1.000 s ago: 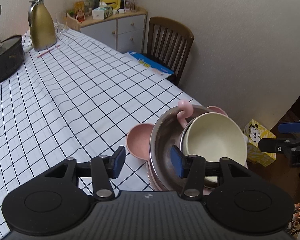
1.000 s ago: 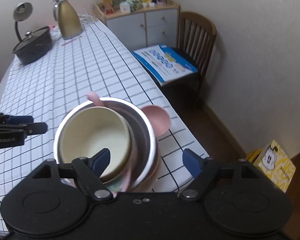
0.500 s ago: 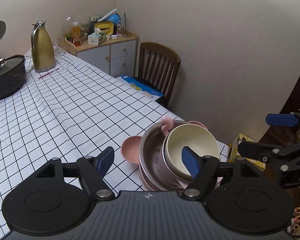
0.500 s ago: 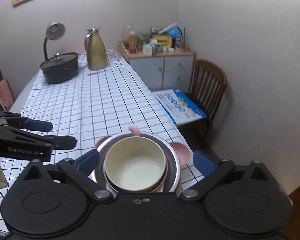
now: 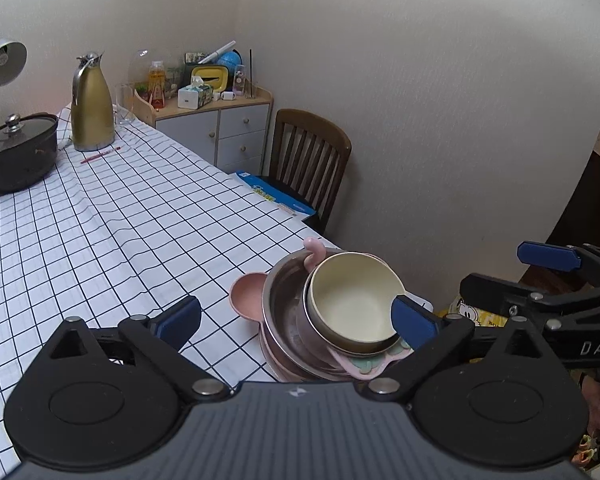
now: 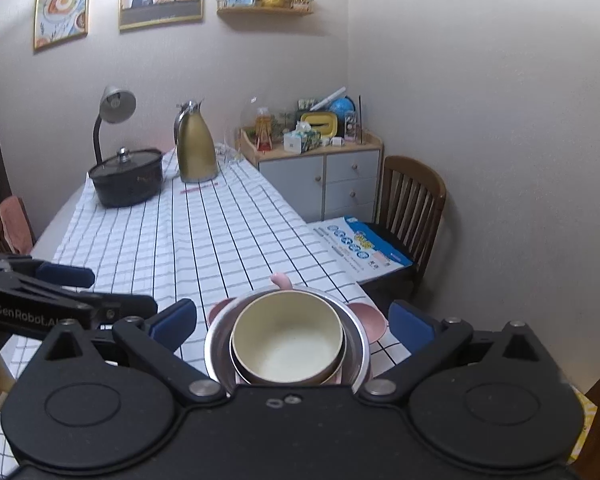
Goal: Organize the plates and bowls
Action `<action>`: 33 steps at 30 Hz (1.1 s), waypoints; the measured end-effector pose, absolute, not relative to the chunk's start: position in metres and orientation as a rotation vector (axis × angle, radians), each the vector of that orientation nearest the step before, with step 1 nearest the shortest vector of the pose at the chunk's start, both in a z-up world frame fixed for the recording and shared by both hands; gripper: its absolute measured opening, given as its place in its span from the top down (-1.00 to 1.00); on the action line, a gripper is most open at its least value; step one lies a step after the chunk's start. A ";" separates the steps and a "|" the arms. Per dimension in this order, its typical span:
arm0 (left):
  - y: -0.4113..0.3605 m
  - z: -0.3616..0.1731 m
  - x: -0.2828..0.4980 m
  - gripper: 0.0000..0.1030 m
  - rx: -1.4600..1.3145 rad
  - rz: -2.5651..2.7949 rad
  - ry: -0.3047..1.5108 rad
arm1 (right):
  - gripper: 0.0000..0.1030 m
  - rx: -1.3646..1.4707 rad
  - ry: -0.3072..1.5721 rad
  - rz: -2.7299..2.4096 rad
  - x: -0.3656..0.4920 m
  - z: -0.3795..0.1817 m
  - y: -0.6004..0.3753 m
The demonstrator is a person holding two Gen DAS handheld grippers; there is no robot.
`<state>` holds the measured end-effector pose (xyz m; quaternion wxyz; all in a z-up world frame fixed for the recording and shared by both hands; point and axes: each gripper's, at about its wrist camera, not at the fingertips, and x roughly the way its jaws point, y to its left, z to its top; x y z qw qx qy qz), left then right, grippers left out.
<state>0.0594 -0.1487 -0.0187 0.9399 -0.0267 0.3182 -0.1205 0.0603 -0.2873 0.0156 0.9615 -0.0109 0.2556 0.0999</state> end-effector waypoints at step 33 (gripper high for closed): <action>-0.144 -0.009 0.010 -0.98 -0.069 -0.202 0.695 | -1.00 0.163 0.595 0.104 0.011 0.013 -0.281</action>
